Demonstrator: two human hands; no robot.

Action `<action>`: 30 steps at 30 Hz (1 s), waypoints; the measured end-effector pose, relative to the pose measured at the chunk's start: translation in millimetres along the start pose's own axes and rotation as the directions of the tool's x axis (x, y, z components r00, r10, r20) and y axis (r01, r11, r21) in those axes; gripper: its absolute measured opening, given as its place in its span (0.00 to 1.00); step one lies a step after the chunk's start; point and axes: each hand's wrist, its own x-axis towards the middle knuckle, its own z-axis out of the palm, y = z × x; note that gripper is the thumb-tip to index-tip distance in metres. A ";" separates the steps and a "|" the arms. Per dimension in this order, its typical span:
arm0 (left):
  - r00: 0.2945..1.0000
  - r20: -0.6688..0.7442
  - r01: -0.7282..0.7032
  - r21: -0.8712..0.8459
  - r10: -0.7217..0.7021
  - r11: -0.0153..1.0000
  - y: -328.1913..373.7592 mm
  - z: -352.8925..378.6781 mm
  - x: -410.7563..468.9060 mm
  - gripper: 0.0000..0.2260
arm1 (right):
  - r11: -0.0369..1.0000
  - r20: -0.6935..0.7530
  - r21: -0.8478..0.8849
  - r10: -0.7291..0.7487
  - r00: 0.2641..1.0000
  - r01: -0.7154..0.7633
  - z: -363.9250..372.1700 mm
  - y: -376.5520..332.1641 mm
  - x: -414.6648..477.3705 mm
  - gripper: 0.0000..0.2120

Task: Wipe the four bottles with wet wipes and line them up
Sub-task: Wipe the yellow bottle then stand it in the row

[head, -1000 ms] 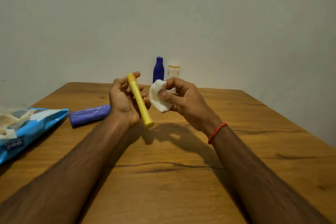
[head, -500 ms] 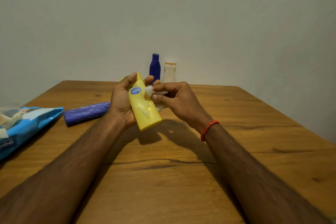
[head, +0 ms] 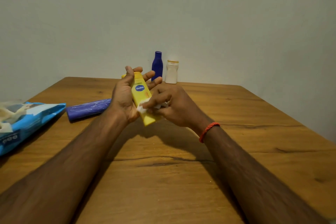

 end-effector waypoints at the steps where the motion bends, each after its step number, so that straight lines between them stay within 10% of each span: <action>1: 1.000 -0.023 -0.015 0.013 0.015 1.000 3.1 -4.1 1.6 0.17 | 1.000 0.118 0.000 0.030 0.993 -0.030 -2.2 -1.4 -0.4 0.09; 7: 0.998 -0.062 0.000 0.011 0.001 1.000 5.4 -12.9 4.8 0.19 | 0.990 0.395 0.001 0.132 0.909 -0.144 -7.0 -1.3 -2.5 0.09; 14: 0.999 -0.035 0.027 -0.057 -0.029 0.998 -1.1 -7.3 3.8 0.31 | 0.851 0.076 0.472 0.222 0.972 -0.231 -17.6 -4.0 -4.4 0.08; 20: 0.999 0.033 0.043 -0.034 -0.042 0.999 -5.2 -5.5 3.2 0.32 | 0.991 -0.273 -0.060 0.097 0.957 -0.118 11.1 5.9 -0.5 0.09; 30: 0.987 0.124 0.107 -0.058 -0.099 0.993 -18.5 -1.5 0.3 0.30 | 0.995 -0.450 -0.074 0.020 0.893 -0.060 18.8 -4.6 2.2 0.13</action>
